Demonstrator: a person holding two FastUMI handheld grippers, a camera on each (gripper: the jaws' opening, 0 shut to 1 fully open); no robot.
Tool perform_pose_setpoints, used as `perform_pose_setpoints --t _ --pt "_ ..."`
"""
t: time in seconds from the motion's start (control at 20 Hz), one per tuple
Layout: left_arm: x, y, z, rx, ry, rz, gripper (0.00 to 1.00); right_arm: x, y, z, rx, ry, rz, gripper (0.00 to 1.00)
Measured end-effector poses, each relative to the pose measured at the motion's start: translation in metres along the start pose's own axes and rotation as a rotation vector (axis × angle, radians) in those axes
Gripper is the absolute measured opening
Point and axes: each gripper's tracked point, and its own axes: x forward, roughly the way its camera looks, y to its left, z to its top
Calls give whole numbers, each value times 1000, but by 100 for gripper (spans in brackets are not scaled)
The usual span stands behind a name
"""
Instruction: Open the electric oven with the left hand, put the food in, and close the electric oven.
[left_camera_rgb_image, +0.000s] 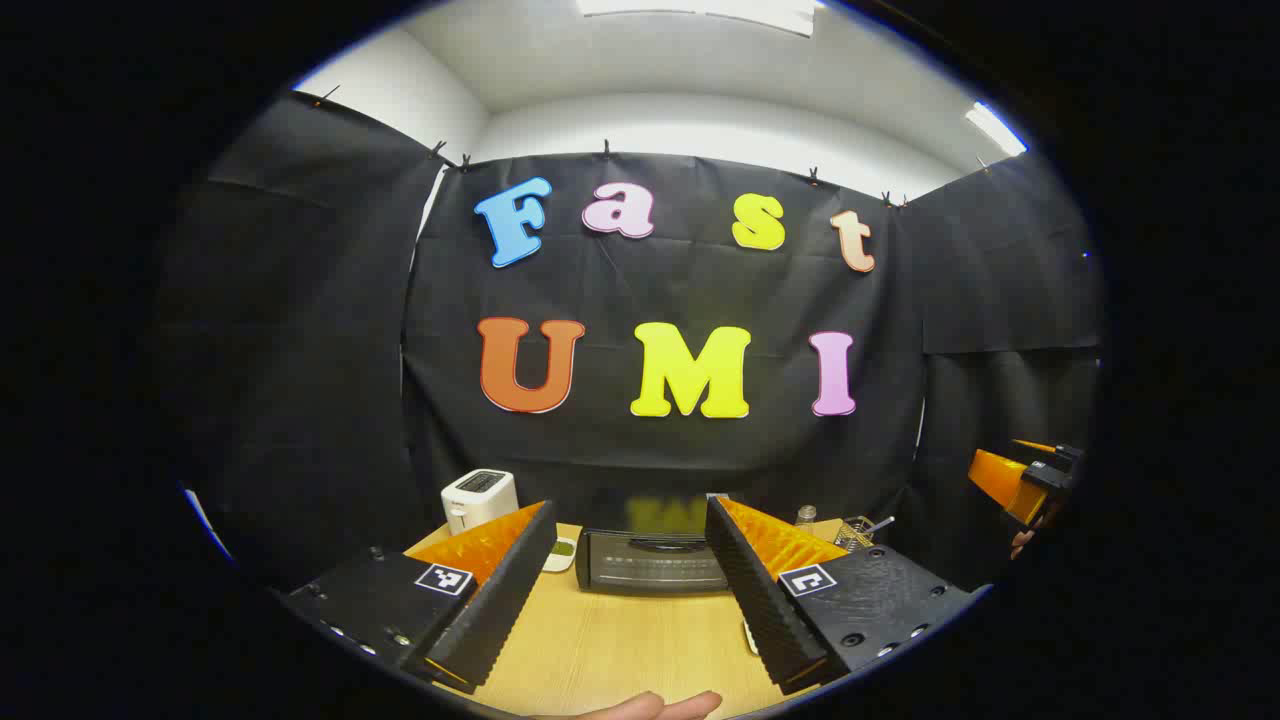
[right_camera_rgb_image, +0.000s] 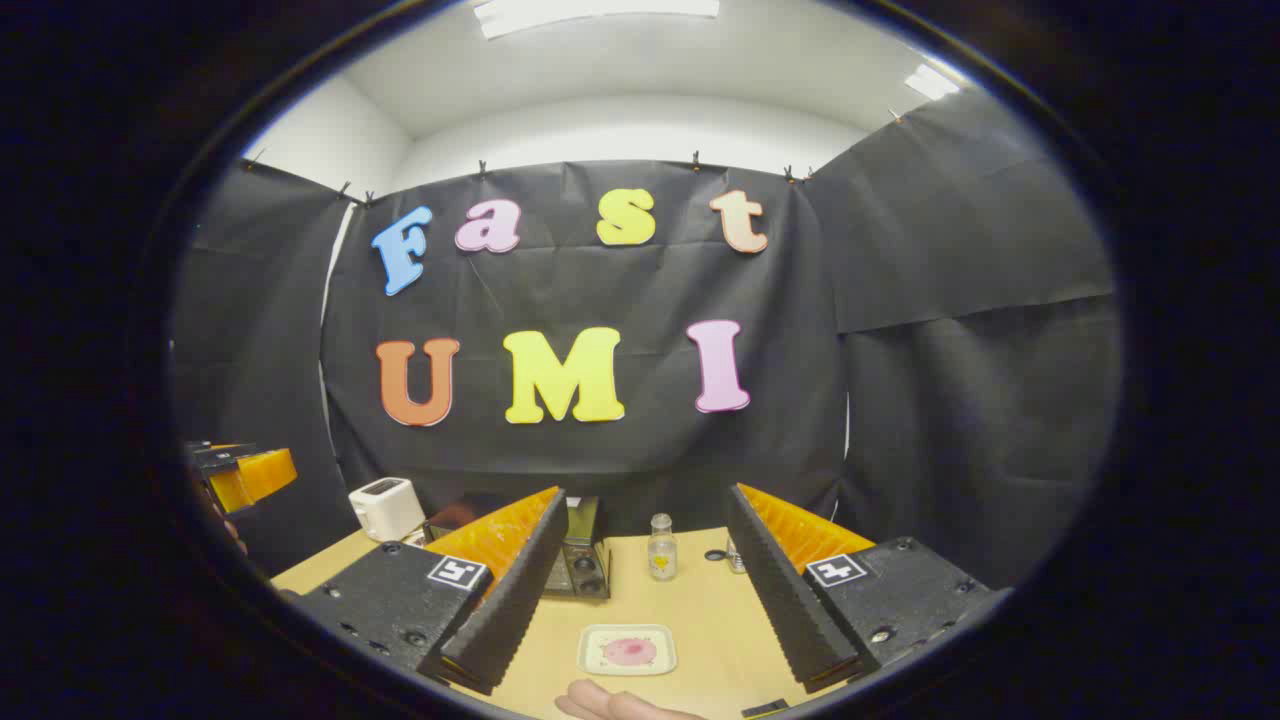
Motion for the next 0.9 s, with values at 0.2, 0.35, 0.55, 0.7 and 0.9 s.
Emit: perform_pose_setpoints --t 0.2,0.35,0.55,0.7,0.9 --pt "-2 -18 -4 24 -1 -54 95 1 -5 -3 -1 9 -2 97" --pt "-1 -27 -6 50 0 -72 95 2 -5 -7 -12 18 -1 100" --pt "-4 -35 -10 69 4 -86 95 2 -1 -8 -23 23 5 97" --pt "-6 -41 -14 68 13 -106 95 3 3 -9 -31 21 10 97" --pt "-4 -35 -18 77 12 -96 95 11 7 -22 -44 41 16 97"
